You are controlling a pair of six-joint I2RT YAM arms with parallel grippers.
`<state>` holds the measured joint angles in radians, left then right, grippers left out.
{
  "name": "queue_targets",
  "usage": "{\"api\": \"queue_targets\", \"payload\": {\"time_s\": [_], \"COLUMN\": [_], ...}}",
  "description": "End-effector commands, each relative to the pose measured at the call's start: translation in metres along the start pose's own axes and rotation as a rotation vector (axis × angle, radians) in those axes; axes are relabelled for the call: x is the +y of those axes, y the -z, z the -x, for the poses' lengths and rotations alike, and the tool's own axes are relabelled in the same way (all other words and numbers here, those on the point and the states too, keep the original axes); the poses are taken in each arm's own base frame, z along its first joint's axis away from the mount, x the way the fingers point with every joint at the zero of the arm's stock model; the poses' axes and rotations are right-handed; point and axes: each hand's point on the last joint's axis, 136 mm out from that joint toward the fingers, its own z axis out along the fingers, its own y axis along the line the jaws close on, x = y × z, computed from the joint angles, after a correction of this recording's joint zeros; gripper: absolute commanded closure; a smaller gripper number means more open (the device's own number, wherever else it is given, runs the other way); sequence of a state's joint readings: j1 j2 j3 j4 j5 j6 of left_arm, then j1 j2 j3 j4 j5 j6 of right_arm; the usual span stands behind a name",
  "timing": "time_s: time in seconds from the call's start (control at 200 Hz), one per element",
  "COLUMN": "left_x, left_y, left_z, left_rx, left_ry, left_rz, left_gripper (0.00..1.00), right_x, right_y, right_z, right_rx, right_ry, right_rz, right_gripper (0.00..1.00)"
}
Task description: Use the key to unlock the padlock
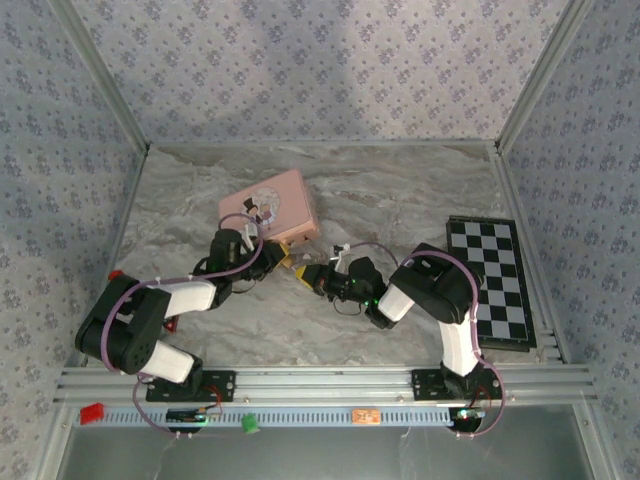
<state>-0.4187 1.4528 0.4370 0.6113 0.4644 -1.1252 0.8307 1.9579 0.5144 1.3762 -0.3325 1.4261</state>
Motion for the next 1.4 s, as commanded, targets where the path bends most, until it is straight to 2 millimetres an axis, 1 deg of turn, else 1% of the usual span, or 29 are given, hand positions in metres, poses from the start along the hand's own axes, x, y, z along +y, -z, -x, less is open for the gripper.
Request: {"api": "queue_targets", "payload": {"time_s": [0.0,0.19,0.285,0.36,0.53,0.72,1.189,1.309,1.394], "left_x": [-0.006,-0.008,-0.012,-0.017,-0.027,-0.032,-0.029,-0.022,-0.022], "left_y": [0.004,0.007,0.009,0.009,0.012,0.013,0.009,0.007,0.005], "left_z": [-0.015,-0.014,-0.013,-0.012,-0.009,-0.006,-0.007,-0.008,-0.008], "left_rx": [0.074,0.054,0.048,0.045,0.026,0.017,0.023,0.029,0.033], "left_ry": [0.114,0.112,0.098,0.091,0.080,0.074,0.077,0.084,0.087], "left_rz": [-0.030,-0.048,-0.062,-0.080,-0.116,-0.126,-0.116,-0.093,-0.097], "left_gripper": [0.92,0.91,0.92,0.92,0.92,0.93,0.92,0.92,0.92], "right_x": [0.015,0.017,0.015,0.017,0.020,0.024,0.026,0.028,0.030], "right_y": [-0.004,-0.003,0.000,0.000,-0.002,-0.005,-0.008,-0.009,-0.009], "right_z": [0.006,0.012,0.018,0.020,0.020,0.018,0.013,0.012,0.011], "right_rx": [-0.006,-0.011,-0.017,-0.011,-0.004,0.004,0.017,0.021,0.026], "right_ry": [0.004,-0.009,-0.028,-0.030,-0.037,-0.034,-0.026,-0.022,-0.018], "right_rz": [0.046,0.052,0.048,0.055,0.065,0.075,0.081,0.085,0.090], "right_gripper": [1.00,1.00,1.00,1.00,1.00,1.00,1.00,1.00,1.00]}}
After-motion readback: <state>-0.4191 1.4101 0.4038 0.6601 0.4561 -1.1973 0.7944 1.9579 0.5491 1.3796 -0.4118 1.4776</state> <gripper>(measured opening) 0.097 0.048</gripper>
